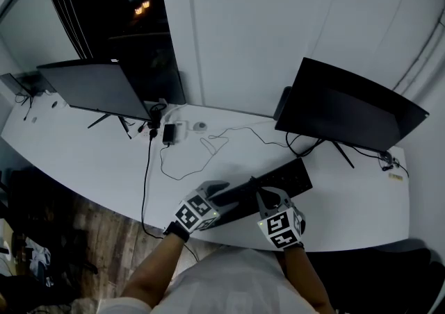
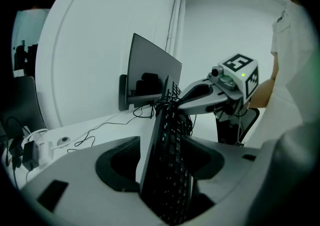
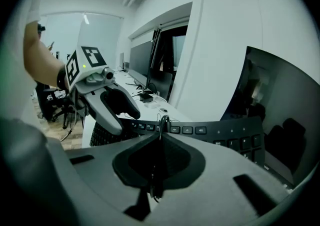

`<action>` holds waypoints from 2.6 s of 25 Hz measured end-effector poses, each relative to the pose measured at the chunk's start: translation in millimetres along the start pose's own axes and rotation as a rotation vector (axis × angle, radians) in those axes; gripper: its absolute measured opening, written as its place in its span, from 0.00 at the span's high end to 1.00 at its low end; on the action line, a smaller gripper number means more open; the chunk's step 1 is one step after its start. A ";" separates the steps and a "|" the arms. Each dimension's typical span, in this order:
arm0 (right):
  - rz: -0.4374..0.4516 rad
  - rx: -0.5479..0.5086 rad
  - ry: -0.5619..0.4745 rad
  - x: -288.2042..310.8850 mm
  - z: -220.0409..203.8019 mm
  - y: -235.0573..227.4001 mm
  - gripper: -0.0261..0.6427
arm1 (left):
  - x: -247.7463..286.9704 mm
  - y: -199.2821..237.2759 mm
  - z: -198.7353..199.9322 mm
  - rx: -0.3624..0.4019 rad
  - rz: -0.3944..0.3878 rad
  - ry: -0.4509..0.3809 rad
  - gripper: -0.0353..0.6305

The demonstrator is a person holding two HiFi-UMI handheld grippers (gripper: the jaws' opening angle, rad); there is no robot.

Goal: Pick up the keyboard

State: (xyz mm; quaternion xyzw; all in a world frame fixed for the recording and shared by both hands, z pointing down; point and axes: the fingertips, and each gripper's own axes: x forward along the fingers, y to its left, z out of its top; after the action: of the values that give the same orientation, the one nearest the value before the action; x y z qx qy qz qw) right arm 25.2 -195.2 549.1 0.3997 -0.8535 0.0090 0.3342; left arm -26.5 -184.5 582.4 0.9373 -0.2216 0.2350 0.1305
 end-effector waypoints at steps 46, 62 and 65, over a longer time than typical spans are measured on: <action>0.138 -0.283 -0.154 -21.9 48.0 26.2 0.94 | 19.4 -43.0 -5.0 0.034 -0.307 0.275 0.83; 0.095 -0.150 -0.167 -38.6 39.4 4.3 0.88 | 7.1 -17.0 7.7 -0.126 -0.141 0.175 0.85; 0.095 -0.014 -0.218 -43.8 36.3 -6.2 0.88 | -0.5 -8.7 13.5 -0.163 -0.094 0.125 0.85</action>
State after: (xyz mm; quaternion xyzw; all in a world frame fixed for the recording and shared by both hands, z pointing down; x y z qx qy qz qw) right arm 29.0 -180.1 494.1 0.3551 -0.9027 -0.0247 0.2417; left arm -17.5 -181.5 569.4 0.9164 -0.1873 0.2681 0.2307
